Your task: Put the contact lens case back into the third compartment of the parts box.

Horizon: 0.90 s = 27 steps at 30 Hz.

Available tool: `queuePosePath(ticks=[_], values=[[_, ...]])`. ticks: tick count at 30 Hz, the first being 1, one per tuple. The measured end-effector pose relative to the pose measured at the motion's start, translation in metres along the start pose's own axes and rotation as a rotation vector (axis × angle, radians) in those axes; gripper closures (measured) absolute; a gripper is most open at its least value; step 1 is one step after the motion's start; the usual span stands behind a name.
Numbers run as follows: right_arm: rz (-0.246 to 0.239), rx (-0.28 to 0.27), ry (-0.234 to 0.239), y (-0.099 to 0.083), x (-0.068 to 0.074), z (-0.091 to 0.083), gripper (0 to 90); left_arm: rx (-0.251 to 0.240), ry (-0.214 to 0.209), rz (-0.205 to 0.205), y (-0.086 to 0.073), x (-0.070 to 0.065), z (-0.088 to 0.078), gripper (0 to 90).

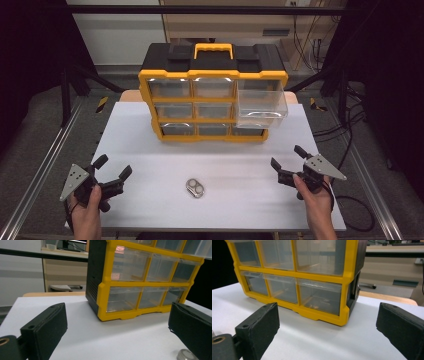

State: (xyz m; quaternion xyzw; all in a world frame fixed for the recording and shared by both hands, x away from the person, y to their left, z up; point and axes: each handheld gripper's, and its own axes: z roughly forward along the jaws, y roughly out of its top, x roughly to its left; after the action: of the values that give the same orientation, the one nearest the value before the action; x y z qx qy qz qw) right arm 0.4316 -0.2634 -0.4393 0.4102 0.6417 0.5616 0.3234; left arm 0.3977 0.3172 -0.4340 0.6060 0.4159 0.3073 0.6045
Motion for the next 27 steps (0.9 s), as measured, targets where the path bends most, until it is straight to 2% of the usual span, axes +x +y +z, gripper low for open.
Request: queuePosePath(ticks=[1, 4, 9, 19, 27], values=[[0.02, 0.019, -0.013, 0.0, 0.0, 0.001, 4.5, 0.002, 0.003, 0.002, 0.0, 0.0, 0.0, 1.9], [0.03, 0.045, -0.026, 0.0, 0.001, 0.002, 4.7, 0.005, 0.01, 0.001, -0.001, 0.0, 0.001, 2.0], [0.051, 0.109, -0.013, 0.002, 0.006, 0.005, 7.6, 0.011, 0.006, -0.002, -0.001, 0.0, 0.002, 2.1], [0.043, 0.207, 0.068, 0.002, 0.025, 0.015, 9.1, 0.006, 0.009, 0.004, -0.001, 0.0, 0.002, 2.1], [0.001, 0.255, 0.1, 0.001, 0.046, 0.025, 8.9, -0.002, 0.017, 0.007, 0.0, 0.0, 0.002, 2.1]])
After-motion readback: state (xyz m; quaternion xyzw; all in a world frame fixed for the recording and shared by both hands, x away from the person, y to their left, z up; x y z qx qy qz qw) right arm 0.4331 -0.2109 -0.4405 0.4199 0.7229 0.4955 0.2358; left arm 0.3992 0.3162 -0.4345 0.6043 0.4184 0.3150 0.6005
